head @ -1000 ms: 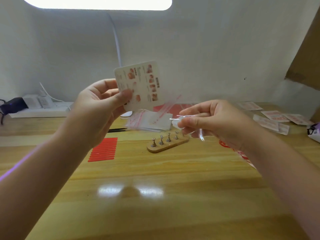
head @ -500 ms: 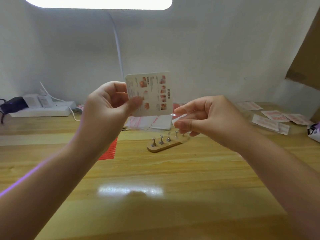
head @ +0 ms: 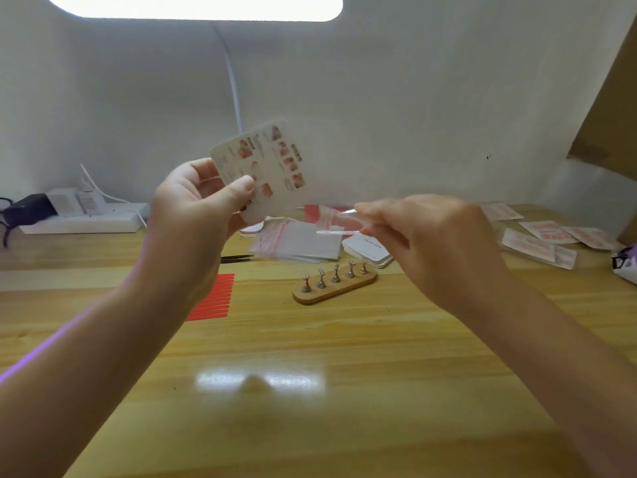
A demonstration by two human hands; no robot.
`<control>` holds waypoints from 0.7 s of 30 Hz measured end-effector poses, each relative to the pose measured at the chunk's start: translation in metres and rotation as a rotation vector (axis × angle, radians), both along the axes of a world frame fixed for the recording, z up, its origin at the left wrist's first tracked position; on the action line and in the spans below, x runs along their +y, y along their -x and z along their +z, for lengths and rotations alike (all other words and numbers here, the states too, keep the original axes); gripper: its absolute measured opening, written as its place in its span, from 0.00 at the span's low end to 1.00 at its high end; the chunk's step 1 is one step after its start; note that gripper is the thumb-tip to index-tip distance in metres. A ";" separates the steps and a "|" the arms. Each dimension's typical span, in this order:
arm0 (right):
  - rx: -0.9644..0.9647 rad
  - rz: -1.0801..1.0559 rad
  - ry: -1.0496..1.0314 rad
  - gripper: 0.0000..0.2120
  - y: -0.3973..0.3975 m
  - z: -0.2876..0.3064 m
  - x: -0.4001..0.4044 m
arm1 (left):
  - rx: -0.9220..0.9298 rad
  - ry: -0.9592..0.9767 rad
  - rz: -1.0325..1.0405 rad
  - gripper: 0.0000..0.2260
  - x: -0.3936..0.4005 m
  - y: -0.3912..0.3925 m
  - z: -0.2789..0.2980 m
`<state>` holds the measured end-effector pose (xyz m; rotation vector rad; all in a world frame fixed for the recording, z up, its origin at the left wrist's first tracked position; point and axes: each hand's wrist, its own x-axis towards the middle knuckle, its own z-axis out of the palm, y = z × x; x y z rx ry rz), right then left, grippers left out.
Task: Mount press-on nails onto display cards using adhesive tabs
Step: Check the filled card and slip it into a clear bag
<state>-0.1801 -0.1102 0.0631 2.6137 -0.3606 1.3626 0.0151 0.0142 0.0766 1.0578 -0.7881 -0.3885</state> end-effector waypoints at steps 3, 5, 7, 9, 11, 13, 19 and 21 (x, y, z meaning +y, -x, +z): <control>-0.067 0.005 0.217 0.13 -0.001 -0.006 -0.006 | 0.066 0.000 0.000 0.14 0.001 -0.001 0.004; -0.098 0.015 0.309 0.11 -0.001 -0.007 -0.007 | 0.083 -0.051 -0.019 0.17 0.001 0.001 0.005; -0.099 0.013 0.381 0.10 -0.001 -0.008 -0.006 | 0.088 -0.125 -0.059 0.20 0.000 0.005 0.005; -0.096 0.013 0.416 0.09 -0.001 -0.008 -0.006 | 0.065 -0.185 -0.086 0.19 -0.002 0.007 0.003; -0.097 0.015 0.435 0.08 -0.001 -0.007 -0.005 | 0.045 -0.207 -0.093 0.18 -0.003 0.007 0.003; -0.106 0.017 0.452 0.08 -0.001 -0.007 -0.006 | 0.024 -0.204 -0.106 0.18 -0.002 0.005 0.002; -0.133 0.008 0.406 0.09 0.000 -0.007 -0.011 | -0.444 -0.150 -0.025 0.12 0.004 -0.002 0.004; -0.147 0.008 0.387 0.10 0.000 -0.007 -0.012 | -0.500 -0.134 -0.009 0.09 0.005 -0.002 0.005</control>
